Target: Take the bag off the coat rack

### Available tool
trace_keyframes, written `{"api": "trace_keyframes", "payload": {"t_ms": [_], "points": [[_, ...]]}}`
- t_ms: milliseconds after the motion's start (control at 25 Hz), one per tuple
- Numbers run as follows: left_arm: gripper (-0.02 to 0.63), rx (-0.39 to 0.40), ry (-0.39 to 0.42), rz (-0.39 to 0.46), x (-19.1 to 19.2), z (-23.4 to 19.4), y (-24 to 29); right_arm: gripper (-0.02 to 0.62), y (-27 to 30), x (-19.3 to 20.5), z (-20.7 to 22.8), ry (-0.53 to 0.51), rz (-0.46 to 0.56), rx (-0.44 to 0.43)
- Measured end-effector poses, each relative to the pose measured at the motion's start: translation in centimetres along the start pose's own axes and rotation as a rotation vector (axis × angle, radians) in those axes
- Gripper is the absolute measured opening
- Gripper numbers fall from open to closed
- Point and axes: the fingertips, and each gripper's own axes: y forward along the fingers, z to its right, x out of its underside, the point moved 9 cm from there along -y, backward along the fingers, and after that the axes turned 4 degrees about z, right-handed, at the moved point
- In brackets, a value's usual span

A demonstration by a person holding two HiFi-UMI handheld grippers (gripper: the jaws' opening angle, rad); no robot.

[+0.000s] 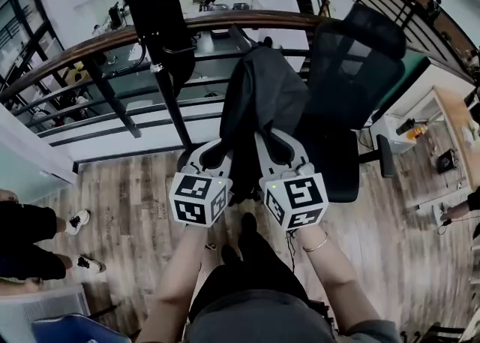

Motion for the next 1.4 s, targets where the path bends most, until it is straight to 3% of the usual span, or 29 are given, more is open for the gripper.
{"api": "trace_keyframes", "payload": {"t_ms": [840, 1400], "points": [[0.051, 0.383, 0.041, -0.016, -0.8, 15.6, 10.7, 0.028, -13.2, -1.4, 12.5, 0.017, 0.037, 0.382], [0.051, 0.469, 0.051, -0.064, 0.9, 24.7, 20.3, 0.028, -18.1, 0.7, 23.8, 0.067, 0.021, 0.488]]}}
